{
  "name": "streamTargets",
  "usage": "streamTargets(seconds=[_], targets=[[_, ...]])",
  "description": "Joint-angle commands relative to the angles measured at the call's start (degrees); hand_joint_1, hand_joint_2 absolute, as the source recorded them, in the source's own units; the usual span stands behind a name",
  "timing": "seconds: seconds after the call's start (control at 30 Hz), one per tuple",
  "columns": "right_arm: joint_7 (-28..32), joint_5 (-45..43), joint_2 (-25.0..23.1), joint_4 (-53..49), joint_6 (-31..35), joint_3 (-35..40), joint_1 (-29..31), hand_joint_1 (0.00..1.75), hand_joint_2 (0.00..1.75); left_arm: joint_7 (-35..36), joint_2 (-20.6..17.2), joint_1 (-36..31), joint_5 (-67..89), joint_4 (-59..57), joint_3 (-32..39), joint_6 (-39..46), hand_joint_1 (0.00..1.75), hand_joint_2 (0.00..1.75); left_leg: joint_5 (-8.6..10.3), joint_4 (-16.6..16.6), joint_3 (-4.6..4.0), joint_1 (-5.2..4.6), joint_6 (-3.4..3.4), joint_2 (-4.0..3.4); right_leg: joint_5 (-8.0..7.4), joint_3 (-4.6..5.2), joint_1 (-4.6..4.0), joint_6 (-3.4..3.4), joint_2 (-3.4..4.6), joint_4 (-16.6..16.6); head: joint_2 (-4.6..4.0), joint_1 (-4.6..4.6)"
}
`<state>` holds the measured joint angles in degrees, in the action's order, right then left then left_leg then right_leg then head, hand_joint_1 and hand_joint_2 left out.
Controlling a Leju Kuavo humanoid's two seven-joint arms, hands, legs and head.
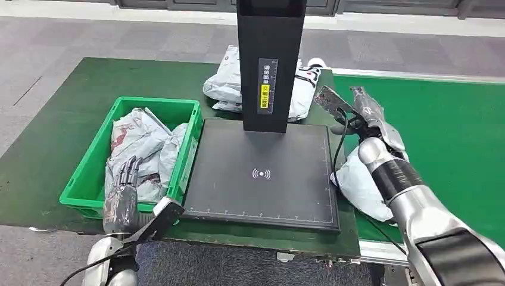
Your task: Moved the parcel from conveyor to table for the left to box.
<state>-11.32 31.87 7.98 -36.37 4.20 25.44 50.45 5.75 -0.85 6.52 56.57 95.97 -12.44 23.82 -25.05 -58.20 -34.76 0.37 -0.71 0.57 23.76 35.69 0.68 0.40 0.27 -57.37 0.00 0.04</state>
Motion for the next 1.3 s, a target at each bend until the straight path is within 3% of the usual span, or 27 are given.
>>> streamTargets(seconds=[0.03, 0.17, 0.27, 0.33, 0.37, 0.47, 0.67, 1.0, 1.03, 1.07, 1.3], targets=[[-2.9, 3.1, 3.0, -6.0, 1.3, 4.4, -2.1, 0.0, 1.75, 0.3, 1.5, -0.3, 0.6, -0.9, 2.3, -0.6, 0.0, 1.75, -0.02, 0.1, 0.12, 0.0, -0.01, -0.01, 0.04, -0.09, -0.03, -0.04, -0.06, 0.0, 0.0, 0.0], [-13.4, 18.6, 7.9, -25.7, 2.8, -5.5, -19.5, 0.0, 1.75, 1.3, 2.7, -0.5, 2.4, -0.5, 2.2, -2.0, 0.0, 1.75, 0.04, 0.2, 0.3, 0.08, 0.0, 0.36, 0.11, -0.43, -0.13, -0.04, -0.47, 0.3, 0.0, -0.02], [-16.2, 27.0, 6.8, -34.7, 1.9, -14.1, -29.3, 0.0, 1.75, 1.8, 3.5, -0.2, 3.2, 0.2, 2.5, -2.5, 0.0, 1.75, 0.01, 0.3, 0.48, 0.16, 0.03, 0.71, 0.23, -0.73, -0.2, -0.03, -0.75, 0.4, 0.02, 0.02], [-17.9, 30.5, 5.8, -38.9, 0.3, -18.2, -34.6, 0.0, 1.75, 2.0, 3.6, 0.0, 3.5, 0.9, 2.8, -2.9, 0.0, 1.75, -0.02, 0.1, 0.21, 0.13, 0.02, 0.56, 0.24, -0.45, -0.14, 0.02, -0.55, 0.2, 0.02, 0.02], [-18.9, 32.4, 5.0, -40.8, -3.4, -20.1, -37.5, 0.0, 1.75, 2.1, 3.5, 0.0, 3.6, 1.0, 2.9, -3.4, 0.0, 1.75, -0.1, 0.2, 0.33, 0.13, 0.06, 0.63, 0.33, -0.6, -0.15, 0.04, -0.64, 0.2, 0.02, 0.02], [-18.2, 35.3, 3.8, -40.4, -11.6, -22.5, -41.9, 0.0, 1.75, 1.7, 3.3, -1.7, 3.7, -0.4, 2.9, -4.6, 0.0, 1.75, -0.18, 0.1, 0.28, 0.09, 0.04, 0.68, 0.39, -0.53, -0.1, 0.02, -0.64, 0.2, 0.0, 0.0], [-17.5, 36.6, 0.4, -43.5, -17.4, -26.5, -52.0, 0.0, 1.75, 1.0, 3.8, -5.0, 3.8, -2.5, 1.7, -6.4, 0.0, 1.75, -0.28, 0.2, 0.4, 0.11, 0.09, 0.71, 0.59, -0.69, -0.13, 0.0, -0.75, 0.3, 0.0, 0.0], [-15.9, 35.6, -2.1, -42.8, -19.9, -32.2, -53.7, 0.0, 1.75, 1.4, 2.9, -5.2, 3.8, -2.0, 1.8, -7.1, 0.0, 1.75, -0.37, 0.2, 0.4, 0.05, 0.01, 0.39, 0.56, -0.53, -0.07, -0.01, -0.39, 0.2, 0.02, 0.0], [-14.9, 34.2, -2.5, -41.5, -18.9, -33.6, -53.3, 1.4, 1.75, 1.4, 3.0, -5.1, 3.8, -1.8, 1.8, -7.3, 0.0, 1.75, -0.35, 0.1, 0.31, 0.04, 0.0, 0.41, 0.55, -0.42, -0.05, 0.0, -0.39, 0.1, 0.0, 0.0], [-14.1, 32.8, -2.7, -39.2, -18.0, -35.2, -52.4, 1.75, 1.75, 1.4, 3.0, -4.9, 3.8, -1.6, 1.8, -7.5, 0.0, 1.75, -0.37, 0.2, 0.39, 0.07, 0.01, 0.39, 0.55, -0.52, -0.09, -0.01, -0.4, 0.2, 0.02, 0.0], [-10.3, 29.6, -3.0, -28.3, -15.4, -37.8, -46.4, 1.75, 1.75, 1.0, 3.2, -6.7, 3.4, -3.2, 1.4, -8.1, 0.0, 1.75, -0.33, 0.1, 0.32, 0.06, 0.01, 0.24, 0.48, -0.44, -0.07, 0.02, -0.29, 0.2, 0.0, 0.0]])
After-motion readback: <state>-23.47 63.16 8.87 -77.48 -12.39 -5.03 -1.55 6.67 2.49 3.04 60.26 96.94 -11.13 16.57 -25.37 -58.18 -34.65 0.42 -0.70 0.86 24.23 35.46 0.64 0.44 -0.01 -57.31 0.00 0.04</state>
